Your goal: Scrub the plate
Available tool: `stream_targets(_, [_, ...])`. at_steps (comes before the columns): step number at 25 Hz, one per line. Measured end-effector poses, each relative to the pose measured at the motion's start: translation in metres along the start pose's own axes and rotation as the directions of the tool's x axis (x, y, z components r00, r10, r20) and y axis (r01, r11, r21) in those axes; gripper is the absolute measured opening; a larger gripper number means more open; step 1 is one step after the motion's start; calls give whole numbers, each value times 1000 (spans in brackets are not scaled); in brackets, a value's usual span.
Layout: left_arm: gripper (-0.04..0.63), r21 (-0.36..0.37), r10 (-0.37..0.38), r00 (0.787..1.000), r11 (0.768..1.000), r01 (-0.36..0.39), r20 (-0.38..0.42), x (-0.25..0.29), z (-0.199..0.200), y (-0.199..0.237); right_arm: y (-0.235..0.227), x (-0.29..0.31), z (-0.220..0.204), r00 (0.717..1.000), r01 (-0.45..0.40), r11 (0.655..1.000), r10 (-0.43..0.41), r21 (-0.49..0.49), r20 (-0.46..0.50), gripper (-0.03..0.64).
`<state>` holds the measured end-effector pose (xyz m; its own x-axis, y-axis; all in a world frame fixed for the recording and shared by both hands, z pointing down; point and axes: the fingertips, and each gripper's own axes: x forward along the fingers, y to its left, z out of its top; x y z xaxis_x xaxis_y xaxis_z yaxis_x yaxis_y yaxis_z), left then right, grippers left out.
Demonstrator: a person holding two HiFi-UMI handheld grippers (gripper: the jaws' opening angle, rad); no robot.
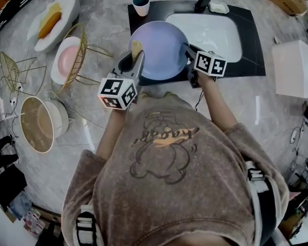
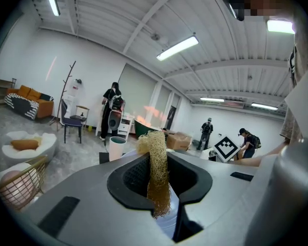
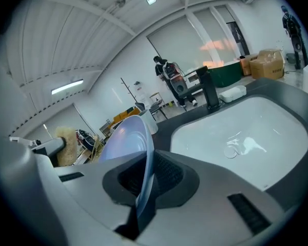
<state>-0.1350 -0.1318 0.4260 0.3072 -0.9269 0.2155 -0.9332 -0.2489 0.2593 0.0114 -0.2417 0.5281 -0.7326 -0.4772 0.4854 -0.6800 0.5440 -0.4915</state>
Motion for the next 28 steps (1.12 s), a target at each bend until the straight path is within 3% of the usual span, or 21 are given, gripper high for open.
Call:
stream_targets(5, [81, 20, -55, 998, 998, 55, -8, 8, 4, -15, 14, -34, 8, 996, 29, 998, -34, 62, 84, 21])
stream_targets(11, [81, 64, -139, 986, 987, 145, -90, 24, -5, -40, 24, -64, 12, 984, 46, 992, -66, 121, 165, 25])
stream_targets(16, [81, 108, -194, 964, 971, 215, -183, 39, -18, -57, 28, -82, 11, 976, 58, 990, -84, 130, 202, 26])
stream_targets(22, [81, 181, -245, 921, 934, 308, -301, 47, -37, -80, 33, -95, 10, 966, 65, 989, -95, 130, 239, 26])
stream_targets(28, [81, 206, -249, 897, 918, 339, -367, 55, -52, -87, 42, -96, 9, 965, 46, 991, -76, 124, 251, 35])
